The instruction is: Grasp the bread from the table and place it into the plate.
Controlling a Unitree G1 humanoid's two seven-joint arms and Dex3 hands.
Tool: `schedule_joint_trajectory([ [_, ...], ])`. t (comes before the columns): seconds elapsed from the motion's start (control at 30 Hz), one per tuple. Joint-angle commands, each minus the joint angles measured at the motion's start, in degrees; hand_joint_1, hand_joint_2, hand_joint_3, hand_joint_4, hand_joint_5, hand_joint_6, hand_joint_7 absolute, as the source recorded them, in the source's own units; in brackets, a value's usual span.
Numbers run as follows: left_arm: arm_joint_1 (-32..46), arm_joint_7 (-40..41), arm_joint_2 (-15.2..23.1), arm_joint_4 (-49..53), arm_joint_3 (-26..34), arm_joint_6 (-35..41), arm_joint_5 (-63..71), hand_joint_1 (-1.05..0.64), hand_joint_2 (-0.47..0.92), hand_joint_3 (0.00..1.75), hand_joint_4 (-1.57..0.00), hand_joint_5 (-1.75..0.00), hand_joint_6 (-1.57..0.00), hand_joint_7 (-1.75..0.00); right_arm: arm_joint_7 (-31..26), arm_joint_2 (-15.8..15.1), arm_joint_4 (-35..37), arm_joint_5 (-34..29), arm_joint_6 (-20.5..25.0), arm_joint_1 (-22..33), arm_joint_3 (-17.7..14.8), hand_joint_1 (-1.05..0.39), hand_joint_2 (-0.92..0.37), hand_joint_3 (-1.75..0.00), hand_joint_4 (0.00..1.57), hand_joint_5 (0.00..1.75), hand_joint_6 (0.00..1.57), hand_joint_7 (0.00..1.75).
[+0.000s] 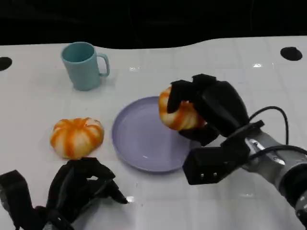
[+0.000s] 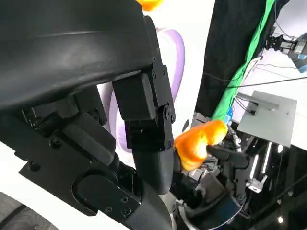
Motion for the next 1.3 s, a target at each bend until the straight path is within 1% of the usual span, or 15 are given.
schedule_joint_trajectory([
  [0.03, 0.65, -0.66, 0.81, -0.12, 0.06, -0.41, 0.10, -1.05, 0.68, 0.00, -1.57, -0.61, -1.57, -0.34, 0.22, 1.79, 3.67, -1.48, 0.49, -2.55, 2.02, -0.15, -0.38, -1.14, 0.96, 1.75, 0.78, 1.56],
  [0.1, 0.78, -0.52, 0.69, -0.34, -0.01, -0.37, 0.10, -1.05, 0.68, 0.00, -1.57, -0.61, -1.57, -0.33, 0.81, 2.68, 5.07, -1.36, 0.73, -2.96, 2.31, -0.15, -0.39, -1.12, 0.96, 1.75, 0.83, 1.45],
  [0.13, 0.85, -0.46, 0.62, -0.53, -0.02, -0.18, 0.02, -1.05, 0.68, 0.00, -1.57, -0.61, -1.57, -0.33, 1.10, 3.07, 5.65, -1.23, 0.79, -3.06, 2.41, -0.16, -0.37, -1.19, 0.96, 1.75, 0.87, 1.36],
  [0.27, 1.09, 0.06, 0.54, -1.14, -0.21, 0.19, 0.14, -1.05, 0.67, 0.00, -1.57, -0.61, -1.57, -0.34, 2.17, 3.82, 7.27, -0.82, 0.48, -3.17, 2.74, -0.15, -0.35, -1.29, 0.95, 1.75, 0.81, 1.58],
  [0.3, 1.14, 0.12, 0.52, -1.18, -0.25, 0.00, 0.21, -1.05, 0.67, 0.00, -1.57, -0.61, -1.57, -0.34, 2.73, 3.76, 7.44, -0.90, 0.61, -3.28, 2.91, -0.16, -0.38, -1.27, 0.93, 1.72, 0.83, 1.46],
  [0.33, 1.18, 0.13, 0.51, -1.22, -0.28, -0.22, 0.27, -1.05, 0.67, 0.00, -1.57, -0.61, -1.57, -0.34, 3.25, 3.63, 7.48, -1.03, 0.87, -3.41, 3.08, -0.18, -0.40, -1.17, 0.93, 1.51, 0.88, 1.19],
  [0.4, 1.22, 0.04, 0.59, -1.19, -0.37, -0.60, 0.43, -1.05, 0.68, 0.00, -1.57, -0.61, -1.57, -0.34, 3.87, 3.40, 7.44, -1.27, 1.33, -3.61, 3.33, -0.19, -0.45, -0.98, 0.94, 1.26, 0.94, 0.85],
  [0.47, 1.23, -0.09, 0.74, -1.08, -0.46, -1.06, 0.59, -1.05, 0.69, 0.01, -1.57, -0.61, -1.57, -0.34, 4.90, 3.34, 7.39, -1.30, 2.21, -3.77, 3.41, -0.24, -0.61, -0.62, 0.89, 1.03, 0.93, 0.50],
  [0.53, 1.23, -0.10, 0.83, -1.00, -0.48, -1.15, 0.59, -1.05, 0.69, 0.01, -1.57, -0.61, -1.57, -0.34, 6.70, 3.36, 7.27, -1.13, 3.52, -3.94, 3.38, -0.29, -0.73, -0.41, 0.72, 0.78, 0.84, 0.23],
  [0.57, 1.20, -0.16, 0.88, -0.94, -0.48, -1.12, 0.54, -1.05, 0.69, 0.01, -1.57, -0.61, -1.57, -0.34, 7.68, 3.36, 7.17, -1.04, 4.34, -4.04, 3.34, -0.29, -0.76, -0.36, 0.70, 0.70, 0.82, 0.16],
  [0.63, 1.18, -0.15, 0.92, -0.90, -0.46, -0.98, 0.47, -1.05, 0.69, 0.01, -1.57, -0.61, -1.57, -0.34, 9.49, 3.39, 6.81, -0.78, 5.87, -4.09, 3.14, -0.37, -0.86, -0.20, 0.49, 0.43, 0.64, 0.04],
  [0.73, 1.19, -0.07, 0.88, -0.92, -0.47, -1.04, 0.52, -1.05, 0.69, 0.01, -1.57, -0.61, -1.57, -0.34, 12.76, 3.37, 5.78, 0.13, 7.97, -3.85, 2.48, -0.54, -0.91, -0.18, 0.26, 0.24, 0.40, 0.00],
  [0.83, 1.15, -0.04, 0.79, -0.93, -0.36, -0.79, 0.33, -1.05, 0.69, 0.00, -1.57, -0.61, -1.57, -0.35, 15.64, 3.25, 4.50, 1.15, 9.17, -3.43, 1.84, -0.64, -0.92, -0.23, 0.13, 0.18, 0.27, 0.00],
  [1.2, 1.01, -0.23, 0.69, -0.63, -0.37, -1.27, 0.38, -1.05, 0.69, 0.01, -1.57, -0.61, -1.57, -0.34, 20.32, 0.92, -2.19, 3.14, 9.62, -0.80, 0.73, -0.77, -0.92, -0.33, 0.03, 0.20, 0.18, 0.00],
  [1.3, 1.13, 0.29, 0.61, -1.06, -0.40, -0.59, 0.33, -1.05, 0.68, 0.00, -1.57, -0.62, -1.57, -0.34, 21.71, -0.27, -5.43, 3.68, 9.30, 0.67, -0.04, -0.77, -0.92, -0.34, 0.00, 0.25, 0.16, 0.00],
])
